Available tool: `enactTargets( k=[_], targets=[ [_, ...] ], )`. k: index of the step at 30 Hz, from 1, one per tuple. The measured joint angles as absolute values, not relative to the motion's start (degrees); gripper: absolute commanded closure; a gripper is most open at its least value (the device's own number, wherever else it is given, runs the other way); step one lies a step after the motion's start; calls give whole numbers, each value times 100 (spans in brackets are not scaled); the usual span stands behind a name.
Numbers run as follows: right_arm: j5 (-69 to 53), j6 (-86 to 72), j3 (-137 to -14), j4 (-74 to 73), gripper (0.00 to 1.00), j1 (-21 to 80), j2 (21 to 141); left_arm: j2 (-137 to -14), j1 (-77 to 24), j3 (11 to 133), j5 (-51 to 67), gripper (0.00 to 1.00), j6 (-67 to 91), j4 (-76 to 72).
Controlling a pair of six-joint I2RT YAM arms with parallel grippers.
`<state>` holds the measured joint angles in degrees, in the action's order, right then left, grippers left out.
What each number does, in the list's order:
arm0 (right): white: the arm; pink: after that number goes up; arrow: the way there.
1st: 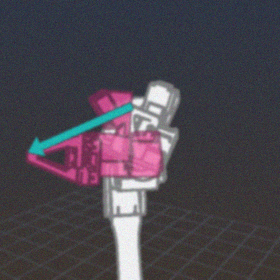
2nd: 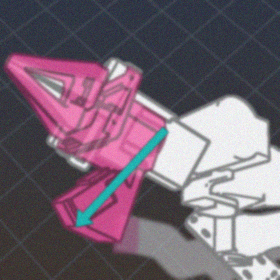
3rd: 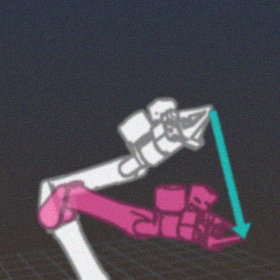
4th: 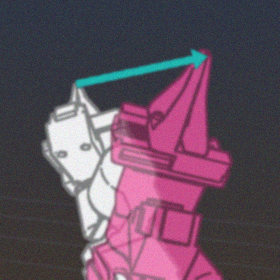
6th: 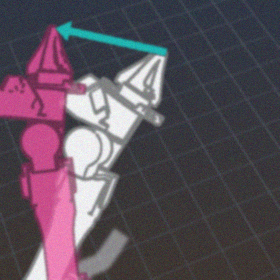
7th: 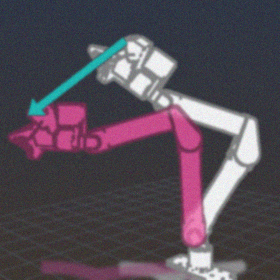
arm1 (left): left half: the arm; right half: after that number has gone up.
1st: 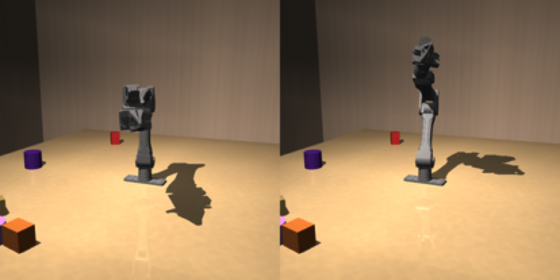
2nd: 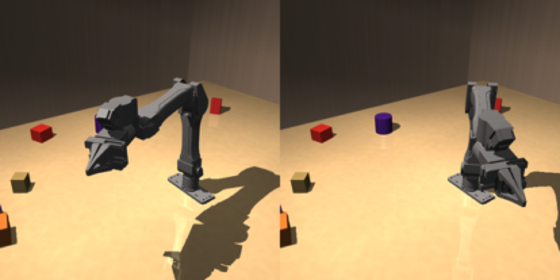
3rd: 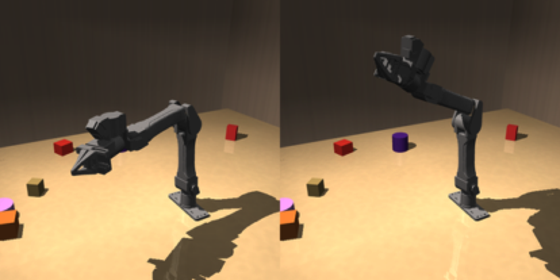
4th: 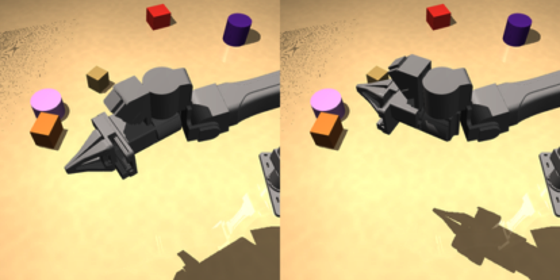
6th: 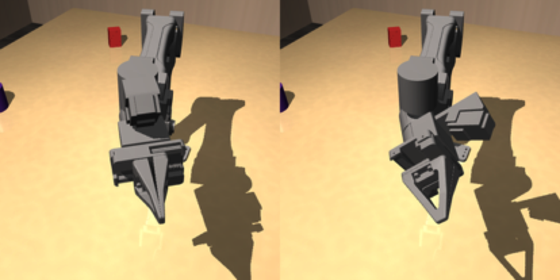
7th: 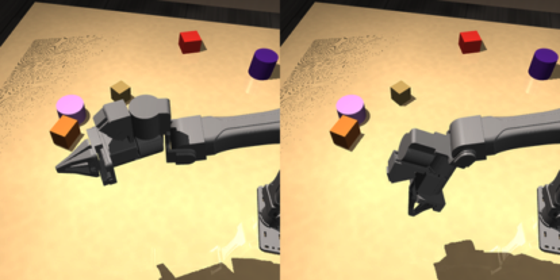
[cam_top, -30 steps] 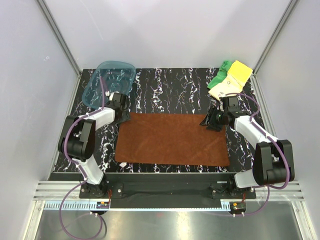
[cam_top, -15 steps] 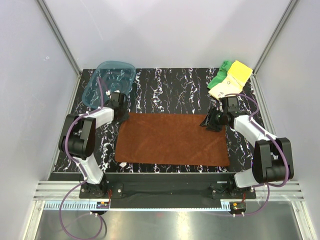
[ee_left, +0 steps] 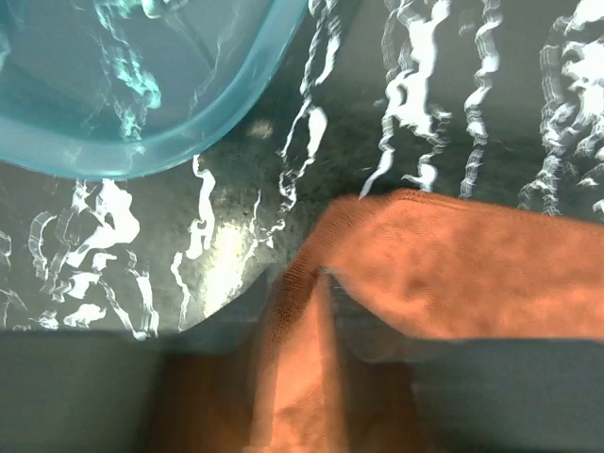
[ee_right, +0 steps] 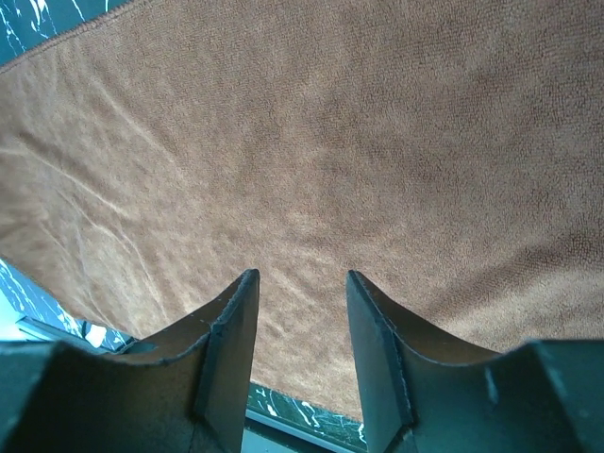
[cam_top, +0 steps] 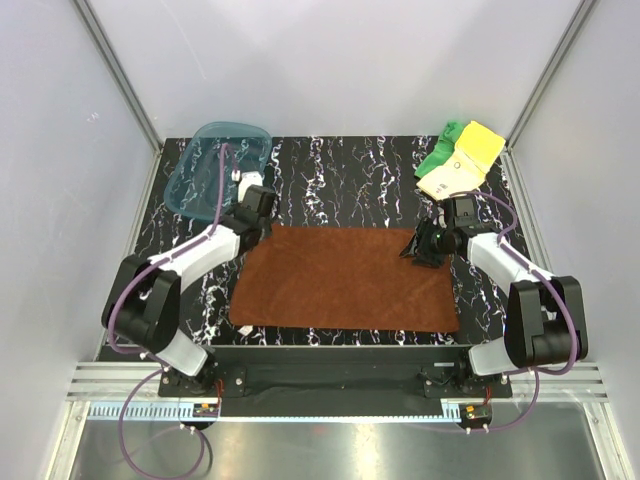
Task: Roll the towels
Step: Flatten the towel
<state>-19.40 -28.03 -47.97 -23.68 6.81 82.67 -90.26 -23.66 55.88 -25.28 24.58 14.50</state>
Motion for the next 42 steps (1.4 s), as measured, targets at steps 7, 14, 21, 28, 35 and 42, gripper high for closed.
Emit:
enactTargets(
  k=[7, 14, 21, 28, 35, 42],
  targets=[
    [-1940, -2783, -4788, -2388, 48, 681, 8211, -9496, -2464, 5878, -3522, 1, 2462, 1822],
    [-1940, -2716, -4786, -2390, 48, 681, 8156, -9741, -2434, 5867, -3559, 1, 2657, 2174],
    [-1940, -2714, -4786, -2390, 48, 681, 8138, -9515, -2386, 5677, -2287, 8, 2506, 1529],
    [-1938, -2689, -4783, -2390, 50, 681, 8138, -9712, -2139, 5610, -854, 21, 2749, 902],
    [-1935, -2665, -4783, -2392, 50, 681, 8138, -9913, -1774, 5446, -357, 25, 3026, 628],
    [-1935, -2657, -4783, -2392, 50, 681, 8138, -9815, -1765, 5253, -303, 25, 3114, 429]
  ],
)
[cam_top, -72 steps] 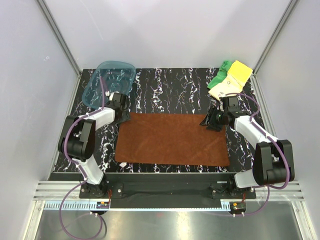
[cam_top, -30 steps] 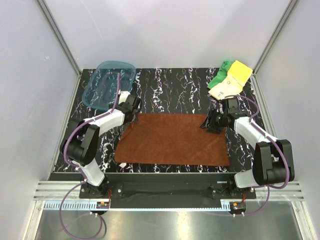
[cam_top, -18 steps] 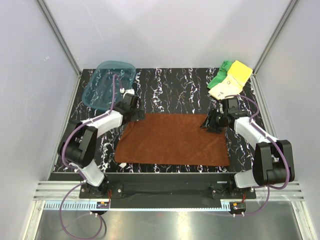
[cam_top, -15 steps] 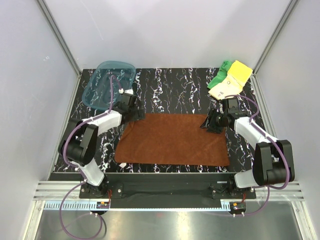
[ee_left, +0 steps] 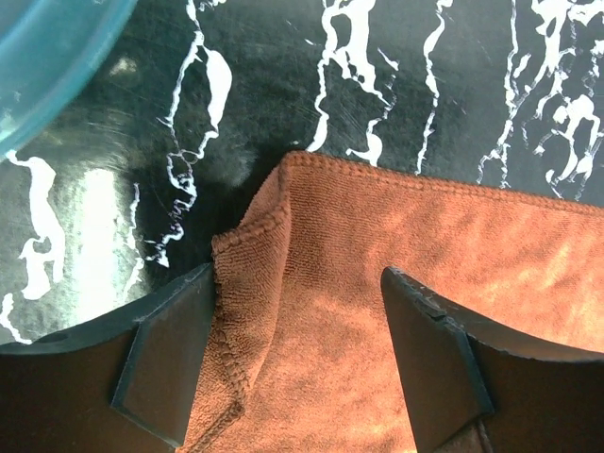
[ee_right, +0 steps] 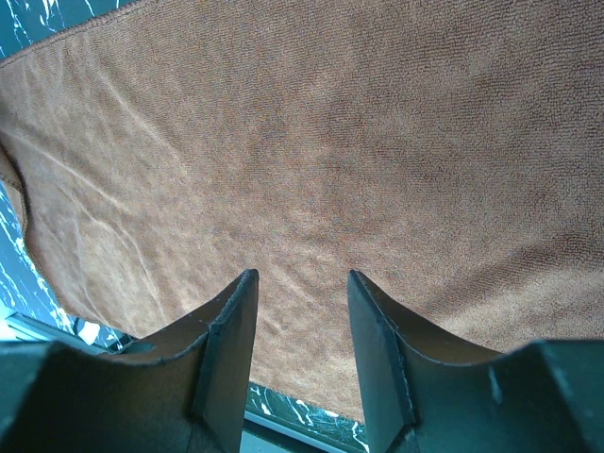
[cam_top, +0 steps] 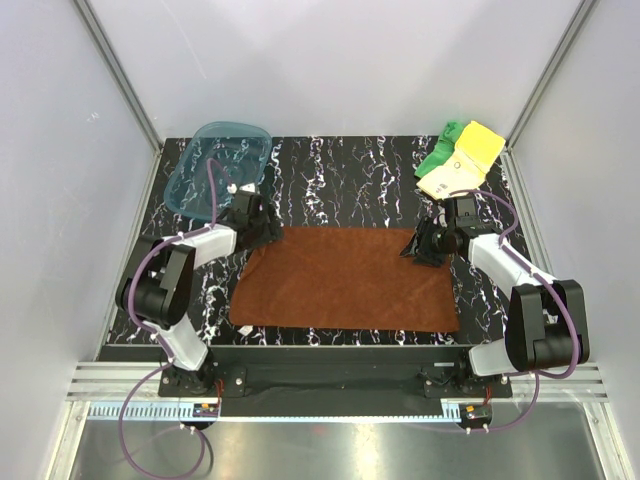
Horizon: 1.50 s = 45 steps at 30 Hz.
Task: Roll the towels
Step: Flatten the towel
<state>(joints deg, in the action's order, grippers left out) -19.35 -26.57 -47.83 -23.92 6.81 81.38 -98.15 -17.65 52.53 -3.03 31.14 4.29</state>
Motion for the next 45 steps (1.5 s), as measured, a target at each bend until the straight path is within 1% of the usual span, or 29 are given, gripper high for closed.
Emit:
enactTargets(
  k=[9, 16, 20, 23, 24, 28, 31, 36, 40, 45],
  targets=[
    [-1927, -2652, -4783, -2390, 51, 681, 8138, -9784, -1861, 5096, 117, 27, 3175, 47],
    [-1916, -2652, -4779, -2390, 51, 681, 8152, -9623, -2622, 5170, -486, 27, 3024, 412],
    [-1914, -2652, -4759, -2390, 51, 681, 8152, -9413, -2810, 5253, -954, 27, 2932, 668],
    [-1914, -2652, -4753, -2390, 51, 681, 8152, -9209, -2838, 5317, -1267, 36, 2847, 838],
    [-1914, -2652, -4753, -2390, 51, 681, 8152, -9179, -2842, 5387, -1382, 41, 2812, 913],
    [-1914, -2652, -4753, -2390, 51, 681, 8152, -9174, -2840, 5638, -1693, 44, 2679, 1109],
    [-1914, -2652, -4753, -2390, 52, 681, 8152, -9177, -2840, 5664, -1702, 48, 2620, 1111],
    [-1916, -2652, -4746, -2390, 51, 681, 8152, -9177, -2950, 5564, -1387, 48, 2464, 947],
    [-1914, -2652, -4718, -2392, 52, 681, 8152, -9220, -3361, 5448, -1389, 48, 2377, 934],
    [-1914, -2652, -4713, -2390, 52, 681, 8152, -9655, -3656, 5448, -1415, 46, 2346, 928]
  ],
)
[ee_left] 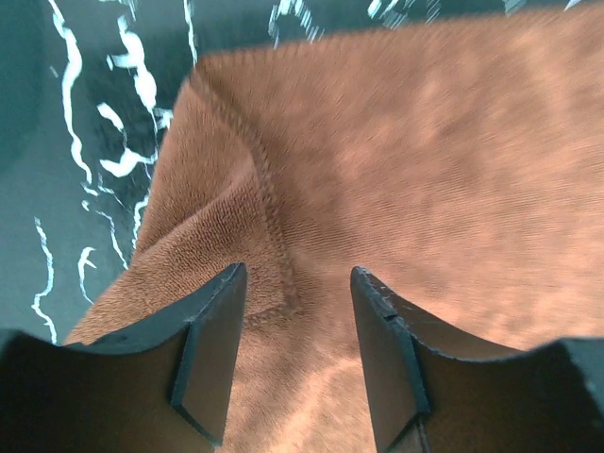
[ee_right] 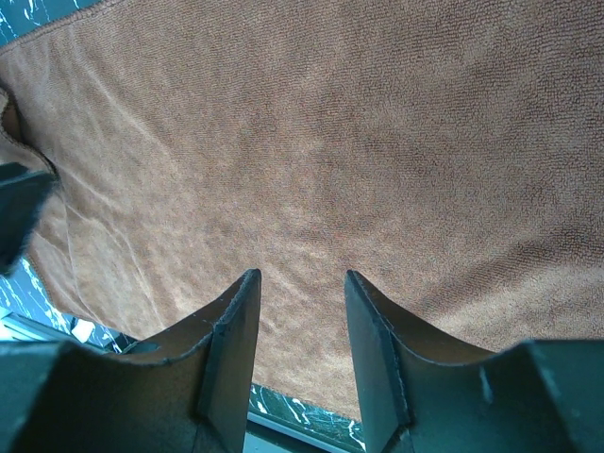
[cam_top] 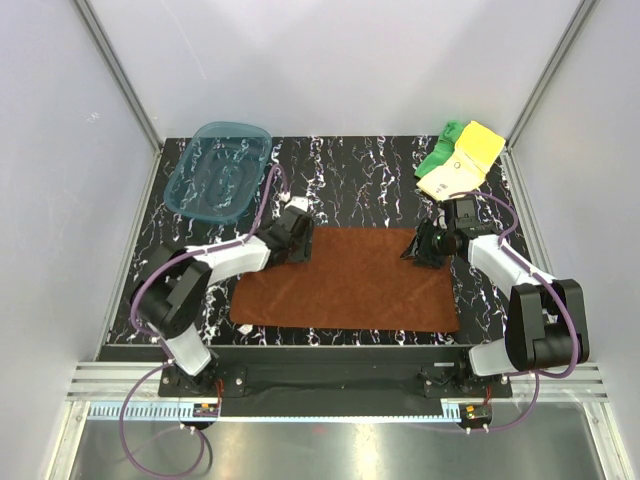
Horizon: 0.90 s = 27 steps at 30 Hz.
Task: Roll the towels
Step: Flatten the towel
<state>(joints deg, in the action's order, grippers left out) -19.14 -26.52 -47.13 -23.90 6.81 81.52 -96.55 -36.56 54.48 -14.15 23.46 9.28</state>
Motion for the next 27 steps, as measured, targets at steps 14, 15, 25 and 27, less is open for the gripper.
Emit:
enactTargets(
  k=[14, 15, 25, 27],
  targets=[
    [-1914, -2650, -4700, -2388, 52, 681, 8152, -10079, -3774, 5590, -1903, 52, 2344, 1061],
    [-1914, -2650, -4700, -2388, 52, 681, 8152, -10079, -3774, 5590, -1916, 52, 2349, 1063],
    [-1914, -2641, -4698, -2388, 52, 681, 8152, -10077, -3774, 5590, -2067, 40, 2353, 1118],
    [-1914, -2633, -4698, -2388, 52, 681, 8152, -10071, -3774, 5590, -2106, 33, 2344, 1138]
  ],
)
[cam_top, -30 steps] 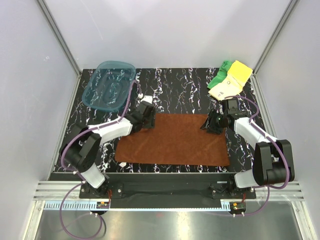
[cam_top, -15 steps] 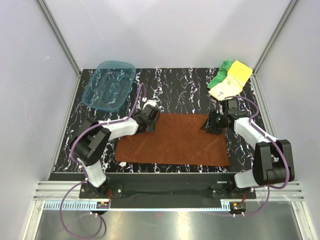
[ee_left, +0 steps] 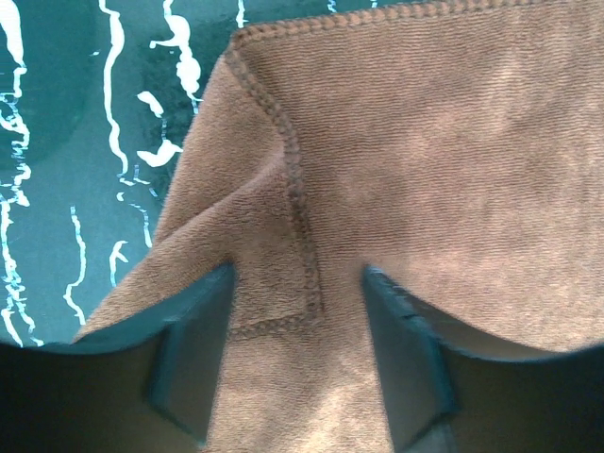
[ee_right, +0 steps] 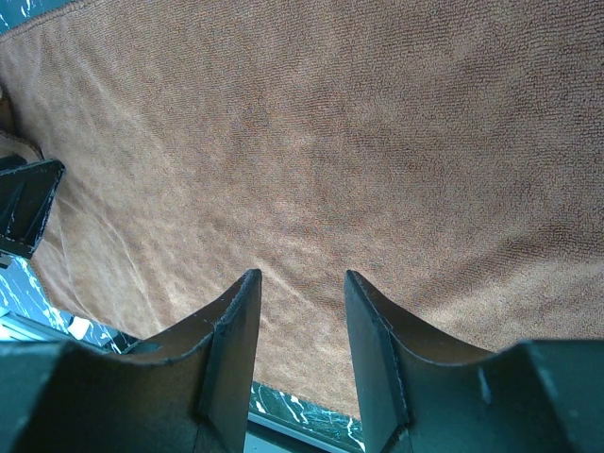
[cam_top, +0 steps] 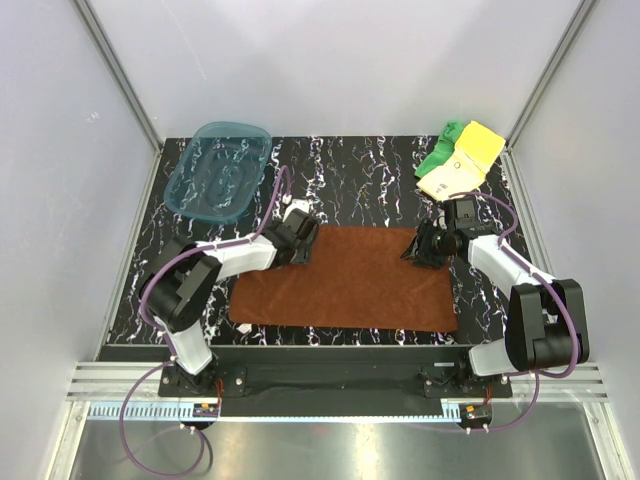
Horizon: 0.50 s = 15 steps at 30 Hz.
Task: Roll the towels
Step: Flatten the towel
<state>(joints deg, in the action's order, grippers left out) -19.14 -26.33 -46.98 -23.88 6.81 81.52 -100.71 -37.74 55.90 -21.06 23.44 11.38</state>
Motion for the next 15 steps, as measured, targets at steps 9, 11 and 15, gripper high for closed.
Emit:
enactTargets(
  k=[9, 11, 15],
  targets=[
    [-1914, -2630, -4698, -2388, 52, 681, 8154, -9911, -3774, 5590, -2281, 38, 2290, 1428],
    [-1914, -2630, -4698, -2388, 52, 681, 8154, -9904, -3774, 5592, -2335, 39, 2265, 1457],
    [-1916, -2630, -4698, -2388, 53, 681, 8154, -9904, -3774, 5592, -2434, 39, 2244, 1520]
  ],
)
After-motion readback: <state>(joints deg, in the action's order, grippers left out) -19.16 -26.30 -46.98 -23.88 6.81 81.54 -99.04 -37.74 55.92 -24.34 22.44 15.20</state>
